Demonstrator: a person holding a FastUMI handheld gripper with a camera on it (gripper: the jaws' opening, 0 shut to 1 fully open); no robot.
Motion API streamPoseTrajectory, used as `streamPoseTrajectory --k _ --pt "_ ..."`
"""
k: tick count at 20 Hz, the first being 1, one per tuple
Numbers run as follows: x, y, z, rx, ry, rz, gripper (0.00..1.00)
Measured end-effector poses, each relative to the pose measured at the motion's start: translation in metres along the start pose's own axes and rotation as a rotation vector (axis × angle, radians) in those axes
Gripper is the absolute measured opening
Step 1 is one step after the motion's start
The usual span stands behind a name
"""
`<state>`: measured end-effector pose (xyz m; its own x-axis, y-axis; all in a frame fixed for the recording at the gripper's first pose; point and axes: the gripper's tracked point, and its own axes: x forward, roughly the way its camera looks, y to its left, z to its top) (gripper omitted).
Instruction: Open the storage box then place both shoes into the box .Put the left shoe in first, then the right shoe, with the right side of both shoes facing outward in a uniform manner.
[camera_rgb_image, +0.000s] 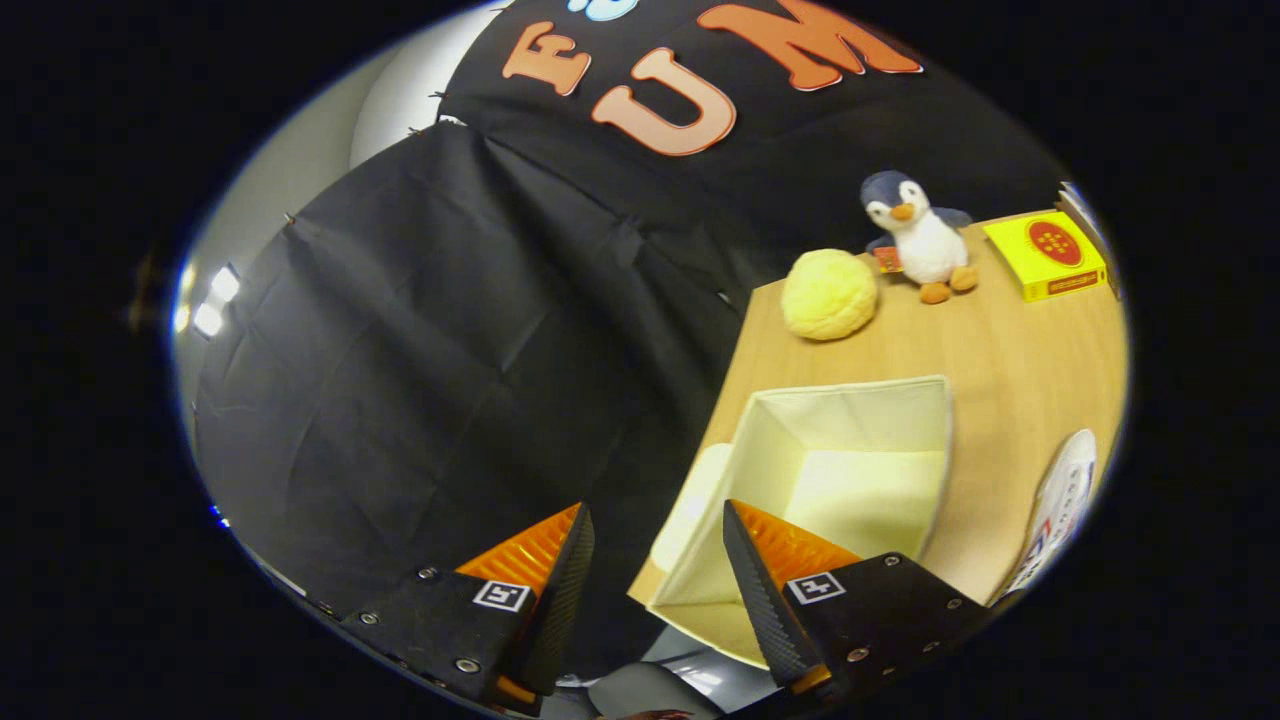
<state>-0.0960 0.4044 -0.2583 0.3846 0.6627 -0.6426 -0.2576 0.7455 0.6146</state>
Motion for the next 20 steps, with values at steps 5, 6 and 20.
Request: streamPoseTrajectory --k 5,6,20 --pt "-0.050 -0.106 -0.011 -0.045 -0.024 -0.222 0.80" --pt "-0.059 -0.124 -0.013 -0.052 -0.024 -0.261 0.80" --pt "-0.118 -0.299 -0.097 -0.191 0.180 -0.602 0.75"
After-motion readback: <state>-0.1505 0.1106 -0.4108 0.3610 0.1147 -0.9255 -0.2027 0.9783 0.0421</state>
